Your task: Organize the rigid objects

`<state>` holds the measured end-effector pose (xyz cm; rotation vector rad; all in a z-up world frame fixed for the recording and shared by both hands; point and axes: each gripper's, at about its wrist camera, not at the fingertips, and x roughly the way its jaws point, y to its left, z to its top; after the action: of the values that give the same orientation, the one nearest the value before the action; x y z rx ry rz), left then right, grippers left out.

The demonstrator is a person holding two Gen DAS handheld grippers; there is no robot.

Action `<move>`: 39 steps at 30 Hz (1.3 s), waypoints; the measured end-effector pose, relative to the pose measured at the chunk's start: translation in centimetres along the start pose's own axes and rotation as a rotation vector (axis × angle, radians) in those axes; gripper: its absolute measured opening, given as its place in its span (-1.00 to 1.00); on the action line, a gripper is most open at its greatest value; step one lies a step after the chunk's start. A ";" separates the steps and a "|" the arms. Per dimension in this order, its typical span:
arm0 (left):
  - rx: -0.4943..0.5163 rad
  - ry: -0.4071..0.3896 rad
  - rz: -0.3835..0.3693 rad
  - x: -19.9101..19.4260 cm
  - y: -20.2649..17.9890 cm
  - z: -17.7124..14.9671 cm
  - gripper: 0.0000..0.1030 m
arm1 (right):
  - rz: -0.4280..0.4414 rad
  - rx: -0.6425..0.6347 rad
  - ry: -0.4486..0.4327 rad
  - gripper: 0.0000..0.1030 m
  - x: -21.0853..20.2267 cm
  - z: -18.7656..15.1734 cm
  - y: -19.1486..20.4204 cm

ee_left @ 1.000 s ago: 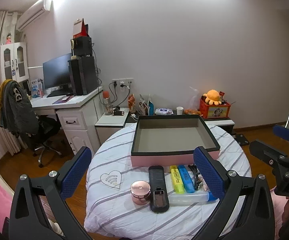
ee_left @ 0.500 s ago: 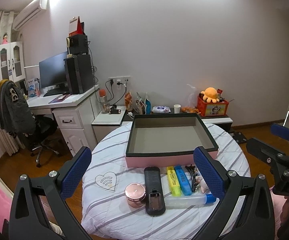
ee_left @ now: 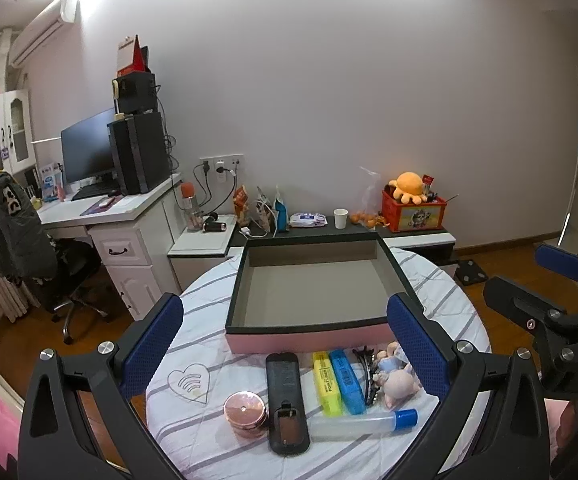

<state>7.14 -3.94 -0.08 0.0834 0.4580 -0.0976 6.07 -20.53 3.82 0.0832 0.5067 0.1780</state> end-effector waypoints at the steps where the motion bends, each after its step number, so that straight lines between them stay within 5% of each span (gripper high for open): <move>1: -0.001 0.000 -0.001 0.2 -0.1 0.2 1.00 | 0.000 0.002 0.000 1.00 0.2 0.1 -0.1; 12: -0.006 0.001 0.021 1.7 0.0 1.3 1.00 | 0.009 0.008 0.010 1.00 1.8 1.0 -0.6; 17: -0.016 -0.028 0.099 2.1 0.3 1.6 1.00 | -0.003 0.019 -0.003 1.00 2.2 1.6 -0.7; 39: -0.048 -0.098 0.120 3.0 2.1 3.7 1.00 | -0.035 -0.024 -0.056 1.00 3.6 4.4 1.1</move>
<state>11.68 -2.48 2.06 0.0586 0.3568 0.0268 11.12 -18.89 6.14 0.0555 0.4494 0.1472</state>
